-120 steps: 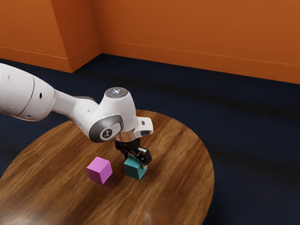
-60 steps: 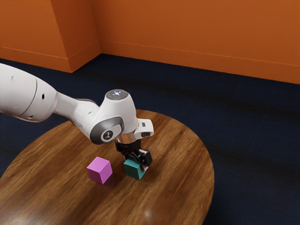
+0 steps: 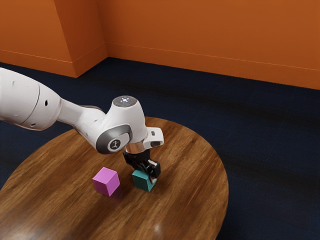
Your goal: Pick up the blue block with one arm, and put the blue block on the pink block with one arm
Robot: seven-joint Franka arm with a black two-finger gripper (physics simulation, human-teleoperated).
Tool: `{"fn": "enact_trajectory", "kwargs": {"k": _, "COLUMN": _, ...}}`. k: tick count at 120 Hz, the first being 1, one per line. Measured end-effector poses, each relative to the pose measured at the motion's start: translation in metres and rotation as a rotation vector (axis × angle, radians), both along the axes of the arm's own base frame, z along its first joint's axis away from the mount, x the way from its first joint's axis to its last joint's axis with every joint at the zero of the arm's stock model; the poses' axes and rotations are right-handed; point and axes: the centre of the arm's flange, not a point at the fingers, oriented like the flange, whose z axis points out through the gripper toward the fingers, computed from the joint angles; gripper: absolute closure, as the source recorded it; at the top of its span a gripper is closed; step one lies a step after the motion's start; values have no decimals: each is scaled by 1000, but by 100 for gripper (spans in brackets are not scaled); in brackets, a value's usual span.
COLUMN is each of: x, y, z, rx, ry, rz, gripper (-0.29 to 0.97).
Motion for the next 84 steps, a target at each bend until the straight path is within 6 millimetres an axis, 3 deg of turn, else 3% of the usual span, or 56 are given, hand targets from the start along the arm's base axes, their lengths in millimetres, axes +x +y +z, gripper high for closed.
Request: {"fn": "enact_trajectory", "kwargs": {"k": 84, "x": 2, "y": 2, "z": 2, "rx": 4, "ry": -9, "rz": 15, "gripper": 31}}
